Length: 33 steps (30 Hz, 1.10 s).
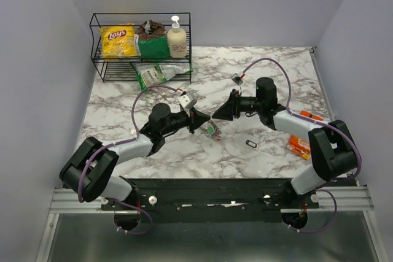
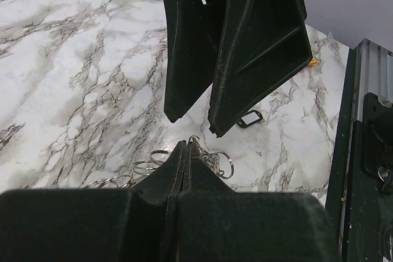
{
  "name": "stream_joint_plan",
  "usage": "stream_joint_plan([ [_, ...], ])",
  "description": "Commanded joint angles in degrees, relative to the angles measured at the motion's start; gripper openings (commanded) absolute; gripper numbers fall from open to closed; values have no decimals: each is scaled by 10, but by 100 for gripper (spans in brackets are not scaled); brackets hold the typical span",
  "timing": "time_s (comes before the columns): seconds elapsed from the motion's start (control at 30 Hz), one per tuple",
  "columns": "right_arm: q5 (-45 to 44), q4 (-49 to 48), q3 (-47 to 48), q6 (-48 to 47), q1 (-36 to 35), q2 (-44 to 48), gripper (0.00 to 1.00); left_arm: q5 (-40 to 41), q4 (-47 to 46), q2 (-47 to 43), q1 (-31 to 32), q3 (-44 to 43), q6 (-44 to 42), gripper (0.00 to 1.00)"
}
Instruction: Put the keys on the keyring
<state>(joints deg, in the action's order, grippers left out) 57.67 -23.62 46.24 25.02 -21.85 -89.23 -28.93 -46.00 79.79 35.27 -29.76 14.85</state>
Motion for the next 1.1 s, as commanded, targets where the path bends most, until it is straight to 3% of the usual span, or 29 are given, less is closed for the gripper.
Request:
stream_joint_plan([
  [0.0, 20, -32, -12, -1, -3, -16, 54, -14, -7, 5, 1, -5, -3, 0],
  [0.47, 47, -59, -8, 16, -4, -40, 49, -22, -8, 9, 1, -13, -1, 0],
  [0.83, 67, -90, -12, 39, -4, -46, 33, -19, -4, 7, 1, -18, -3, 0],
  [0.97, 73, -79, -4, 35, -4, -52, 19, -18, -4, 9, 1, -21, -3, 0],
  [1.07, 80, -67, 2, 28, -4, -55, 18, -20, -8, 11, 1, -21, 2, 0],
])
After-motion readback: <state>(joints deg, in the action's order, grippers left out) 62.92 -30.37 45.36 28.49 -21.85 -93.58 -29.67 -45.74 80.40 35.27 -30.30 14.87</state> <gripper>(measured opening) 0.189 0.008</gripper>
